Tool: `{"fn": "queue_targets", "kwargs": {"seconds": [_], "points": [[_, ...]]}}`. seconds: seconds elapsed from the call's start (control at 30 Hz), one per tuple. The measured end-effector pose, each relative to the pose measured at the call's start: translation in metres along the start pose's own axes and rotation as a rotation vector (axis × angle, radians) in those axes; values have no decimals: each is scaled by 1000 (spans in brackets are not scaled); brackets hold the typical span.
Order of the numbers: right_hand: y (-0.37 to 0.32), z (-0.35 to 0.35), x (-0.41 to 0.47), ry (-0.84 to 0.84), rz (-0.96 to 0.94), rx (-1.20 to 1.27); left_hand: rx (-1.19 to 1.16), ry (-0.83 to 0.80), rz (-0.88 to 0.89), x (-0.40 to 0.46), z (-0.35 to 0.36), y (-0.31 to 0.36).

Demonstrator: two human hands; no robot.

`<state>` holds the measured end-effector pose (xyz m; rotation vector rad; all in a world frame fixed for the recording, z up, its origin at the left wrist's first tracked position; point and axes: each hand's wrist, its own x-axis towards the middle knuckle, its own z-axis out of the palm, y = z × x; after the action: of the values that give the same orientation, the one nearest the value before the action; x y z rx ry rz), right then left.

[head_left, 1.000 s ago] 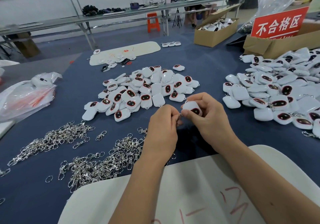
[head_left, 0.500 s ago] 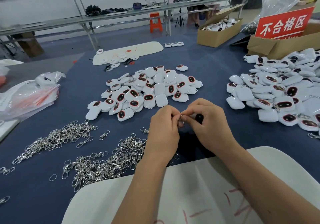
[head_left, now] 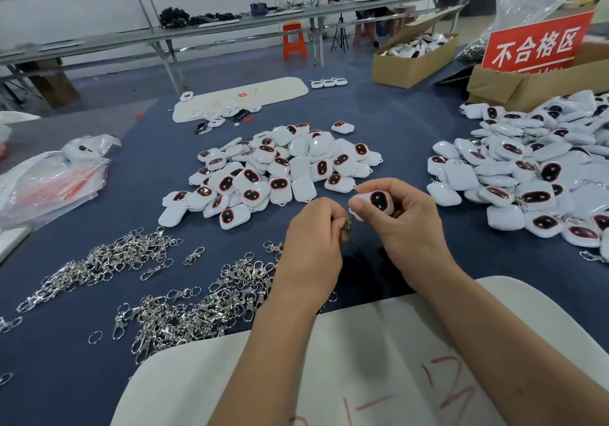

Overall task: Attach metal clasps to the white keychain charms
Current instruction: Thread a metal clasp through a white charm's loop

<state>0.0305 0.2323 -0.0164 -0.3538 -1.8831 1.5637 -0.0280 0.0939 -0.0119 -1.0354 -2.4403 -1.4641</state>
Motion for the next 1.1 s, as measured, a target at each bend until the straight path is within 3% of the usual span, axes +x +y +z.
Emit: {"fn": "queue_targets", "kwargs": {"seconds": [0.5,1.1], "points": [[-2,6,1,147,34,-243,125,-125,69,-1,1,4],[-2,8,1,122,-18,-455,194,-160,65,-3,5,5]]}}
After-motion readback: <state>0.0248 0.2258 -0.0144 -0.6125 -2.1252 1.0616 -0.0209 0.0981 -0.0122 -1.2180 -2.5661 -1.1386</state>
